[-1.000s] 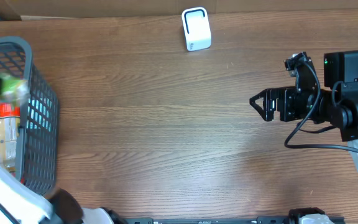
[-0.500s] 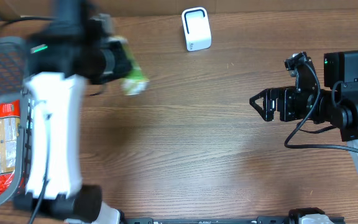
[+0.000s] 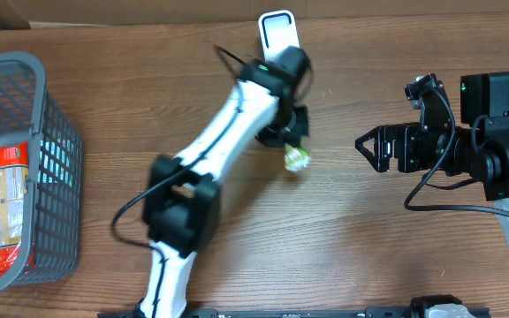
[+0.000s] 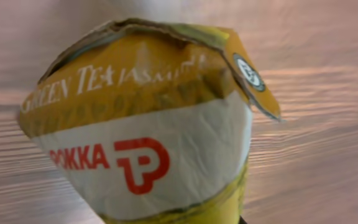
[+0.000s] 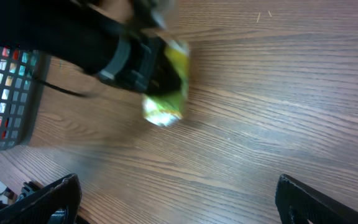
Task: Scan the item barcode
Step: 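Grasp the yellow Pokka tea pouch with the left gripper and lift it out, then place the tea pouch on the table center and open the left gripper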
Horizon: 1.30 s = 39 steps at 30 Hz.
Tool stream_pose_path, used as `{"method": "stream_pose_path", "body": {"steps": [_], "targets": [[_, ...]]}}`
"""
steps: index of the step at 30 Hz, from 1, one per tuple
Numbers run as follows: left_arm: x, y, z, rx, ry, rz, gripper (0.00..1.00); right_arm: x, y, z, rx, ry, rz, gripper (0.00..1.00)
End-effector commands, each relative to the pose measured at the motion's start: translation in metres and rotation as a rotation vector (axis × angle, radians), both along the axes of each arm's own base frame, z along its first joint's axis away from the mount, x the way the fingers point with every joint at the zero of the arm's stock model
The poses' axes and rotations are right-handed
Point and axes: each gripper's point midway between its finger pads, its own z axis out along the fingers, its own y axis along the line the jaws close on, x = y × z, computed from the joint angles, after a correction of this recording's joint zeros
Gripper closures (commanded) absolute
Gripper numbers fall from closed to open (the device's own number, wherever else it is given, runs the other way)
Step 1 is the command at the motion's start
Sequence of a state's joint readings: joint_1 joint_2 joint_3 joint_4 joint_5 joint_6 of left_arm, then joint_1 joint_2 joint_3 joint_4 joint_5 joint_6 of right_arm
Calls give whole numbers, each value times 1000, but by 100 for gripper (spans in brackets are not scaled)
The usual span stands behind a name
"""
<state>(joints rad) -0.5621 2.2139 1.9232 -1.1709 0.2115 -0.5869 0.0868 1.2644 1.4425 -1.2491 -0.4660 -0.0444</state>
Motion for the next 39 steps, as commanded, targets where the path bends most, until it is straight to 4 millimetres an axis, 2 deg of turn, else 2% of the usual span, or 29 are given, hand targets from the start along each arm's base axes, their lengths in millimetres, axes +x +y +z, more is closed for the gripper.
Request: {"method": "stream_pose_path", "body": {"steps": [1,4,5,6,7,8,10,14,15,18,19,22,23,24,25,26,28,32,33,36,39], "targets": [[-11,-21,-19,12,23,-25,96,2,0,9,0,-25,-2,0],[-18,-37,-32,15,23,-63,93,2,0,9,-1,-26,-2,0],[-20,-42,-34,12,16,-78,89,2,0,8,-4,-26,-4,0],[-20,-48,-35,6,2,-97,63,2,-1,8,-9,-26,-8,0],[-19,-50,-35,3,-7,-105,51,2,-2,8,-11,-25,-9,0],[-16,-54,-31,-12,-34,-126,28,2,-2,7,-13,-23,-10,0],[-8,-53,-23,-23,-61,-132,0,1,-2,7,-14,-19,-10,0],[20,-31,10,-21,-112,-94,0,0,-2,6,-14,-14,-10,0],[38,-12,36,-1,-151,-48,0,0,-2,6,-15,-12,-10,0],[66,24,95,-15,-242,9,1,0,-2,6,-14,-11,-10,0],[69,30,105,-20,-259,22,2,0,-2,6,-14,-11,-10,0],[82,71,165,-47,-352,101,3,0,-2,6,-14,-11,-10,0],[83,81,178,-52,-375,116,4,0,-2,6,-14,-10,-10,0],[82,105,204,-47,-419,154,4,-1,-2,5,-15,-10,-10,0],[79,122,218,-35,-442,186,5,-1,-2,5,-15,-10,-10,0],[66,169,253,-3,-496,277,5,-1,-2,5,-15,-9,-10,0],[52,214,283,20,-557,351,7,-1,-2,5,-15,-7,-10,0],[19,285,336,9,-690,489,7,-2,-2,5,-15,-4,-10,0],[0,318,355,19,-742,579,7,-2,-2,5,-15,-2,-10,0],[-34,366,375,58,-797,722,6,-3,-2,4,-16,3,-10,0],[-67,405,377,124,-795,855,5,-4,-3,3,-17,7,-10,0]]}}
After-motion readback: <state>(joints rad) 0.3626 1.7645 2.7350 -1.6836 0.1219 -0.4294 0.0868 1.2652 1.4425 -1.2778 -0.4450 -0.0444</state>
